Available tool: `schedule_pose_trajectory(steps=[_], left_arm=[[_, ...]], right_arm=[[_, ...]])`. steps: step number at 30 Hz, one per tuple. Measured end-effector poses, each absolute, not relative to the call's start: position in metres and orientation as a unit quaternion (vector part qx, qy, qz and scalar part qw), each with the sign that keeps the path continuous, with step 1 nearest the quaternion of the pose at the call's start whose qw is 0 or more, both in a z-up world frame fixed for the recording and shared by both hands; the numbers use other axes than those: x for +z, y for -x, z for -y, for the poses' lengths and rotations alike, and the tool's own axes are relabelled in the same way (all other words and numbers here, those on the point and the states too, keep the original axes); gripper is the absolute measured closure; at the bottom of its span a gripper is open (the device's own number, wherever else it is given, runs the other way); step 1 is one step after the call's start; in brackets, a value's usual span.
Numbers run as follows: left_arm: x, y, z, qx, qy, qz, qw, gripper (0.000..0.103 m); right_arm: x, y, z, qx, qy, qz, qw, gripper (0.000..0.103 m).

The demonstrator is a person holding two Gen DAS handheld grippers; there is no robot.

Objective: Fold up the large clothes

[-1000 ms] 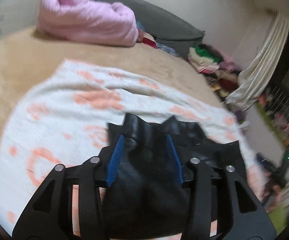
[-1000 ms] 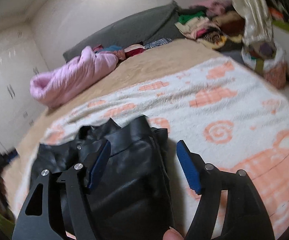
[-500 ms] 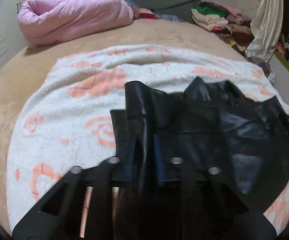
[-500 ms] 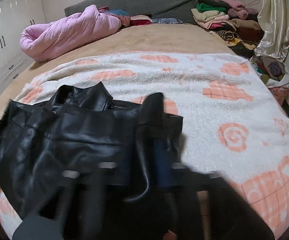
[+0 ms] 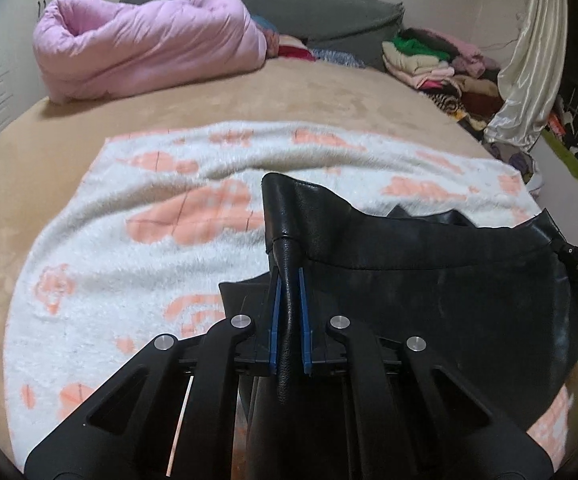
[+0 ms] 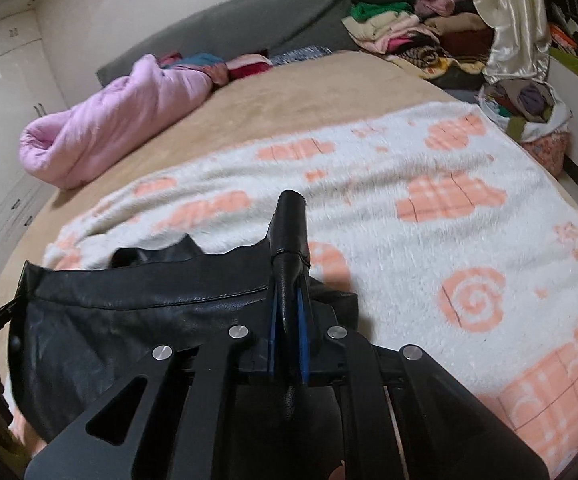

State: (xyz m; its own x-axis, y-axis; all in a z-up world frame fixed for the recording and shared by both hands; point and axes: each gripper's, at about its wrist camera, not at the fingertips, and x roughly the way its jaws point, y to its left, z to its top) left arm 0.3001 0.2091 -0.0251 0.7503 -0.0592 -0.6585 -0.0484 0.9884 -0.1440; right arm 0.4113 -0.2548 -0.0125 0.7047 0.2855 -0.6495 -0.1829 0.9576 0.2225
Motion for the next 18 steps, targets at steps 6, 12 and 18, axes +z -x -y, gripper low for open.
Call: schedule_pose_trajectory(steps=[6,12,18], left_arm=[[-0.045,-0.309,-0.212,-0.002,0.075,-0.378,0.923,0.098],[-0.054,-0.313,-0.218,-0.005,0.089,-0.391,0.916,0.093],[-0.062,-0.315,-0.222,-0.009,0.101,-0.400,0.911,0.088]], right_arm=[[-0.036,-0.418,0.251,0.098,-0.056,-0.378,0.919,0.091],[-0.057,-0.422,0.256,0.092,-0.068,-0.392,0.913,0.088],[-0.063,-0.421,0.259,0.089,-0.074,-0.392,0.913,0.086]])
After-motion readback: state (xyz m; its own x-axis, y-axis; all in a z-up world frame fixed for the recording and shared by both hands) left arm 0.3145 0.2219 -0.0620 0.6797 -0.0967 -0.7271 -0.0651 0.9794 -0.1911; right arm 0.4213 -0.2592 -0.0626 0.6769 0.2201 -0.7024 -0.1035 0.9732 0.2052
